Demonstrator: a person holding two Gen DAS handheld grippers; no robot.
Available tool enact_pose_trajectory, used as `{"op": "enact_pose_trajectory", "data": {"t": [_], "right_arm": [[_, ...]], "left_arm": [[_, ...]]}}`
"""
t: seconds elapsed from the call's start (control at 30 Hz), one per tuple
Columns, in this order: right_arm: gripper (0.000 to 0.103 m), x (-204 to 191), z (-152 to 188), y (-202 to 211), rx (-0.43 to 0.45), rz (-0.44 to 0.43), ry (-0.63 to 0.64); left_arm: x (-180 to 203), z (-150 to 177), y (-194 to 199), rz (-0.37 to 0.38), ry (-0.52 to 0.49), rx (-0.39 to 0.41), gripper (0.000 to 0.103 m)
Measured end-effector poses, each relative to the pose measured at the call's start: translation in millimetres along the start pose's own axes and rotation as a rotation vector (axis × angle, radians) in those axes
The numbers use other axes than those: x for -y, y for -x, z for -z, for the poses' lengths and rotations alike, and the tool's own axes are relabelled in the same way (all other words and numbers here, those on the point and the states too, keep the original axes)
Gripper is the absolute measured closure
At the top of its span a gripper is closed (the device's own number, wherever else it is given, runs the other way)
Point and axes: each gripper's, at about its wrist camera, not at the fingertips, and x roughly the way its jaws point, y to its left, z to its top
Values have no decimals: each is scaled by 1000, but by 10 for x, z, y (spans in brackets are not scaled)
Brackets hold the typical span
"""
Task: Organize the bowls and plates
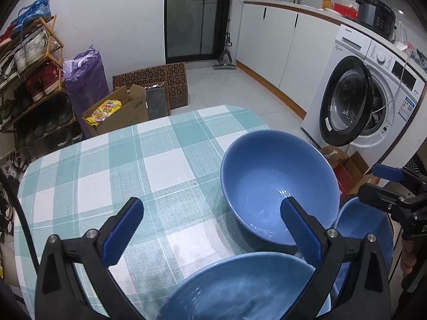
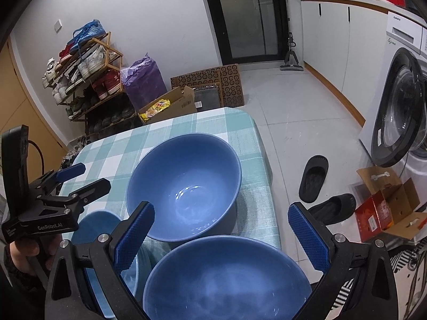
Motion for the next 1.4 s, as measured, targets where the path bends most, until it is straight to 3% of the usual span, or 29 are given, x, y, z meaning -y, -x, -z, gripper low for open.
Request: {"op": "enact_pose_trajectory", "data": {"t": [0.23,0.4,0.47,0.6,0.67,0.87,1.13,1.23,1.4], "right_arm": [[1,32,-32,-237,-35,-4,-17],[2,93,-56,-375,-62,-21,-45],[7,104,-59,-428,-75,-31,-51],[17,93,-66,-532,-102,-40,-50],[24,65,-59,-568,-111,-41,-35],[43,2,-54,-650,-124,-36,-13],[53,-4,-34,-678,-136,-47,-9],[63,-8,-24,-677,-136,-29,-3],[70,18,-20,-685,-136,-24,-2]], "left_arm": [[25,-1,-186,7,-7,-43,3],[14,-9,-278,12,-6,-64,10],[5,-12,-315,15,-2,-73,17],[-1,-12,-368,21,3,-82,20],[-1,-3,-394,30,4,-92,32],[22,14,-475,41,0,-118,43],[59,7,-533,66,-4,-131,65],[76,10,-543,74,-10,-131,71],[113,21,-545,90,-24,-128,83]]}}
